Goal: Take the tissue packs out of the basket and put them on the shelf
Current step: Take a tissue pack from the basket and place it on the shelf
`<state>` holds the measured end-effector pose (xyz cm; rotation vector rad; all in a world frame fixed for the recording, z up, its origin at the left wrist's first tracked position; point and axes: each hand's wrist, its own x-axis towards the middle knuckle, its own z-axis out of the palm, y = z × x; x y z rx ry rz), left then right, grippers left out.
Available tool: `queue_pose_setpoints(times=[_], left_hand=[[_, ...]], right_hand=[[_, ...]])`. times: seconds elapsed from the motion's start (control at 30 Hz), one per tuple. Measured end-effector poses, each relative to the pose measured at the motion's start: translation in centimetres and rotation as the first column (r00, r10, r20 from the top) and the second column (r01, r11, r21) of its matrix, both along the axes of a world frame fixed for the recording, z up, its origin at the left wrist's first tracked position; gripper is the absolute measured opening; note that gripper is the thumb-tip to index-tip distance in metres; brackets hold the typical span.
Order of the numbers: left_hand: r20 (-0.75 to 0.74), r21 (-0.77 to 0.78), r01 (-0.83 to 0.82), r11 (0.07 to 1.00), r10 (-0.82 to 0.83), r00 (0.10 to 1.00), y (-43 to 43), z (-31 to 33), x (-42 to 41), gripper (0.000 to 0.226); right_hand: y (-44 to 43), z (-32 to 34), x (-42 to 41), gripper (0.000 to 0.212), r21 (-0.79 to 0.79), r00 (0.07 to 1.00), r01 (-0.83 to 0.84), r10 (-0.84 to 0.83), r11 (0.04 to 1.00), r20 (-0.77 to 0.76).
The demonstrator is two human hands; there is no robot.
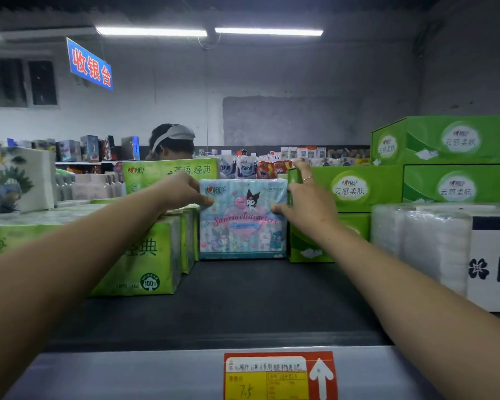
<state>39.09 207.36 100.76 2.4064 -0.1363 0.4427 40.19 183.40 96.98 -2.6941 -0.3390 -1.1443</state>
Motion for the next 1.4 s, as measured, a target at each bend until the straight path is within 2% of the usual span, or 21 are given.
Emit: queue_pose_setpoints(times=[0.17,0.27,0.33,0.4,0.5,0.63,0.7,0.77,0.87,0.97,1.07,1.17,1.23,1.33,1.4], left_hand=[[-0.039,0.011,-0.008,1.0,0.008,0.999,0.1,0.0,0.0,0.027],[0.001,0.017,-0.048,0.999,0.048,0.999,0.2,-0.1,0.1,0.043],[0.06,0.034,-0.079,0.996,0.077,0.995,0.2,-0.3,0.1,0.061],[0.125,0.051,-0.074,0.996,0.067,0.99,-0.1,-0.3,-0.1,0.066],[0.271,0.066,-0.05,0.997,0.03,0.962,-0.4,-0.2,-0.6,0.063],[0.443,0.165,-0.068,0.984,-0.013,0.896,-0.7,-0.2,-1.4,0.037],[0.454,0.198,-0.08,0.977,-0.019,0.891,-0.7,-0.3,-1.5,0.023],[0.44,0.227,-0.093,0.969,-0.017,0.898,-0.8,-0.1,-1.9,0.019],[0.39,0.299,-0.094,0.95,-0.032,0.92,-1.1,0.6,-3.0,0.026],[0.334,0.364,-0.082,0.928,-0.048,0.941,-1.6,1.0,-4.2,0.034],[0.347,0.371,-0.085,0.925,-0.053,0.936,-1.7,0.8,-5.5,0.041],[0.359,0.338,-0.042,0.94,-0.088,0.929,-2.3,0.2,-7.6,0.04],[0.368,0.265,-0.009,0.964,-0.092,0.925,-2.6,-0.3,-9.0,0.04],[0.388,0.069,0.043,0.997,-0.067,0.919,-2.8,-1.3,-11.2,0.04],[0.413,-0.151,0.127,0.98,-0.054,0.909,-2.8,-2.7,-13.0,0.038]], right_hand=[[0.1,0.0,0.0,0.035,-0.002,1.0,0.005,-0.005,1.0,0.002],[0.1,-0.1,0.1,0.068,-0.008,1.0,0.0,0.0,1.0,0.017],[0.0,-0.1,0.1,0.078,-0.021,0.999,-0.029,0.03,0.999,0.034],[-0.1,-0.2,0.0,0.075,-0.056,0.997,-0.059,0.062,0.997,0.049],[-0.3,-0.2,-0.2,0.069,-0.087,0.992,-0.095,0.102,0.992,0.079],[-0.4,0.0,-0.5,0.061,-0.09,0.986,-0.129,0.137,0.988,0.096],[-0.5,0.1,-0.8,0.058,-0.074,0.981,-0.149,0.157,0.986,0.111],[-0.7,0.5,-1.0,0.051,-0.032,0.979,-0.169,0.172,0.985,0.111],[-1.0,1.0,-1.0,0.039,0.078,0.979,-0.191,0.184,0.978,0.092],[-1.1,0.9,-1.1,0.03,0.099,0.98,-0.196,0.19,0.976,0.063],[-1.0,1.4,-1.4,0.029,0.12,0.972,-0.231,0.234,0.966,-0.006],[-0.8,2.5,-2.3,0.032,0.194,0.959,-0.258,0.275,0.946,-0.067],[-0.8,3.2,-3.8,0.034,0.269,0.951,-0.281,0.304,0.921,-0.05],[-1.1,3.0,-7.1,0.04,0.398,0.905,-0.364,0.421,0.842,-0.065],[-1.5,2.0,-9.3,0.043,0.506,0.873,-0.39,0.483,0.769,-0.061]])
